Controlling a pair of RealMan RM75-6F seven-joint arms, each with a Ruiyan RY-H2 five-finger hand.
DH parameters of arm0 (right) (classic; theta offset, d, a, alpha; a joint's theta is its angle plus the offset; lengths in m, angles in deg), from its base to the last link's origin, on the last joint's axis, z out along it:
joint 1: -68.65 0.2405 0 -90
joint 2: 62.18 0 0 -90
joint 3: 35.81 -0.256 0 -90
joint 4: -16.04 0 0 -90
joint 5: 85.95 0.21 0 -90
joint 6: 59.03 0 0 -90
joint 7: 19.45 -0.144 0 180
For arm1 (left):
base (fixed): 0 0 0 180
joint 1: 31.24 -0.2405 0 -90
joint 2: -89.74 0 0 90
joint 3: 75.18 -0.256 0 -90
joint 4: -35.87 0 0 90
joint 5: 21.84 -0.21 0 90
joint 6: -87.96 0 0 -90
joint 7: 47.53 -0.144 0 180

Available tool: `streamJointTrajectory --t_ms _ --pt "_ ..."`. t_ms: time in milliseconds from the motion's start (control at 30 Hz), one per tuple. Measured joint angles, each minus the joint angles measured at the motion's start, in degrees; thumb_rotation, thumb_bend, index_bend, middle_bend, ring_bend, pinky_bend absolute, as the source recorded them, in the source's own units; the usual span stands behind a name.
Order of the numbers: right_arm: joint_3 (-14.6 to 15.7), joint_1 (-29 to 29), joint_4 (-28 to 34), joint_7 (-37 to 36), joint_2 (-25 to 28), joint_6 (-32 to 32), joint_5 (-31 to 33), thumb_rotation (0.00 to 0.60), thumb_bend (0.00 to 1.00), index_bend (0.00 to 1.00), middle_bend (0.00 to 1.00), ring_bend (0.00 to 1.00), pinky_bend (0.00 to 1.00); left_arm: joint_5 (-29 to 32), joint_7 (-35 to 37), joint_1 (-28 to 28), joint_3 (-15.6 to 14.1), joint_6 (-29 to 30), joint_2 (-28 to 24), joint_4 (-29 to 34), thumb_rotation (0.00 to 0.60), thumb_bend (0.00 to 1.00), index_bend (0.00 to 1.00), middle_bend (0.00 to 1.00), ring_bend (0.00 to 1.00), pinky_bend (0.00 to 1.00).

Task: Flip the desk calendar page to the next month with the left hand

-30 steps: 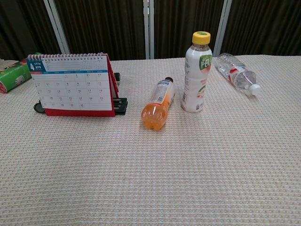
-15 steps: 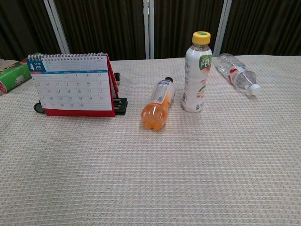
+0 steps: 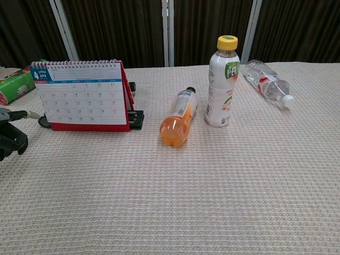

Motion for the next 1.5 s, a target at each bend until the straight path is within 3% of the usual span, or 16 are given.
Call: streamJointTrajectory --t_ms 533,767,1233,1500 --pt "-0.16 0.13 -0.26 0.01 -0.20 -0.14 0.26 0.600 0.09 0.00 0.00 0.00 0.00 3.92 -1.95 5.34 0.00 -0.78 4.05 -4.46 0.600 0.78 0.00 0.65 0.66 0.60" --pt "-0.08 0.13 -0.48 0.26 -0.43 -0.28 0.33 0.600 0.09 0.00 0.00 0.00 0.00 2.19 -1.28 6.50 0.79 -0.22 4.26 -3.25 0.600 0.80 0.00 0.65 0.66 0.60" --pt "-0.11 -0.09 -0.25 -0.17 -0.16 0.24 0.24 0.600 0.09 0.00 0.00 0.00 0.00 -9.46 -0.14 6.28 0.52 7.11 3.16 3.02 0.600 0.80 0.00 0.64 0.66 0.60" --pt "-0.02 -0.14 -0.11 0.08 -0.25 0.26 0.11 0.600 0.09 0.00 0.00 0.00 0.00 -26.70 0.57 4.52 0.26 20.16 3.43 1.84 0.600 0.79 0.00 0.48 0.54 0.54"
